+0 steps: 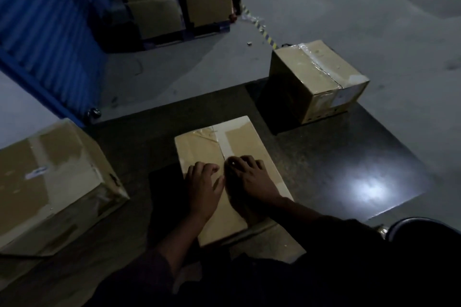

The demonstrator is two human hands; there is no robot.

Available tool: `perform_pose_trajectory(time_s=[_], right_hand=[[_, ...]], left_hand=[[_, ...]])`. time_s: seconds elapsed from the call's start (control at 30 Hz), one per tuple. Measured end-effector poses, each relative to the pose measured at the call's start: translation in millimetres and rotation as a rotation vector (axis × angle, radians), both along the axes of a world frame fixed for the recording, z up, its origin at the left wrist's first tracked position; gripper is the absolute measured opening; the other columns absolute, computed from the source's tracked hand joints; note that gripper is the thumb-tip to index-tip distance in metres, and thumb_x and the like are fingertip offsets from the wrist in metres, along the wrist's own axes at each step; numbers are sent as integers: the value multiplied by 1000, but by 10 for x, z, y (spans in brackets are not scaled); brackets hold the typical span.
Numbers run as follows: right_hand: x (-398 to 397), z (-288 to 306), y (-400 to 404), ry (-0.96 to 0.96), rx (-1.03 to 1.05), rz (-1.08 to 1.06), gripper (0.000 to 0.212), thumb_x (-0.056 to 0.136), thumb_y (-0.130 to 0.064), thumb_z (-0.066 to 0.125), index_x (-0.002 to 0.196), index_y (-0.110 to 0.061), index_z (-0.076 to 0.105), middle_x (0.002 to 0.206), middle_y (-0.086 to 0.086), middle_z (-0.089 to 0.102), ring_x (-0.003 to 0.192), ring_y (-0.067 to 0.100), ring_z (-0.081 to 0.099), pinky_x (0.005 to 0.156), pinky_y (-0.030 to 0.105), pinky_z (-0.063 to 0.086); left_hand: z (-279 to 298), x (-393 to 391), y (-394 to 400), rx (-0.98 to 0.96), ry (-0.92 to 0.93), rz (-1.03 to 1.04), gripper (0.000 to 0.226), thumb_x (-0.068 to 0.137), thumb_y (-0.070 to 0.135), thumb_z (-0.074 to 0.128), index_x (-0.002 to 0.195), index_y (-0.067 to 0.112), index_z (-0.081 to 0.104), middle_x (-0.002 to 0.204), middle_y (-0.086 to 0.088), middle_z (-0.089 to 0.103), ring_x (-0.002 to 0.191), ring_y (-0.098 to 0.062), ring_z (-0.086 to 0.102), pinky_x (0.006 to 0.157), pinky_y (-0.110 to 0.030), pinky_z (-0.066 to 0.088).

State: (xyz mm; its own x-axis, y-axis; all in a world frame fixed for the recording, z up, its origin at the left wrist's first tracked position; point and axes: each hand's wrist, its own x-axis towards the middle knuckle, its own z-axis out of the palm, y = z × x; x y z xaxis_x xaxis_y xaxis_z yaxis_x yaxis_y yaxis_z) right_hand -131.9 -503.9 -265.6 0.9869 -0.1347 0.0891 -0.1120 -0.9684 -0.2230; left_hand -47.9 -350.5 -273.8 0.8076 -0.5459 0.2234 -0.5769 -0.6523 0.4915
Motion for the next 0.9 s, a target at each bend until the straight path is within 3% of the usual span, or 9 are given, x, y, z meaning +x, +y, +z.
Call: perform_pose_trajectory(time_s=[0.27,0.53,0.73,0.8,0.9], right_hand=[[-106,-22,83,-54,42,-30,39,89,-40,44,114,-17,64,117,0,61,105,24,51,82,36,36],[166,24,146,22,34,-76,50,89,-42,44,132,-19,56,137,1,54,126,25,46,97,41,40],[-294,-90,227,-116,44,-150,35,91,-39,48,112,-20,68,116,-2,64,108,20,53,88,32,38],[-314,-83,215,-168,36,-226,32,89,-40,52,108,-19,67,115,0,63,108,22,52,89,35,39],[-333,-102,118,-234,63,-489,33,83,-25,69,114,-15,62,120,6,58,109,27,51,90,35,37]], left_hand=[[-41,15,22,-3,16,0,19,84,32,69,101,24,62,101,1,56,97,-23,52,83,-42,46],[-66,47,23,-12,-1,-34,15,85,33,66,97,27,60,98,3,55,95,-22,52,80,-40,44],[-35,38,38,-84,22,-42,23,80,28,72,100,25,61,101,3,58,99,-21,53,85,-37,41],[-10,35,48,-147,37,-32,30,77,23,75,104,22,61,103,2,57,100,-23,54,86,-40,45],[-58,52,97,-275,96,51,53,73,15,78,120,19,55,117,-3,50,109,-26,51,93,-44,46]])
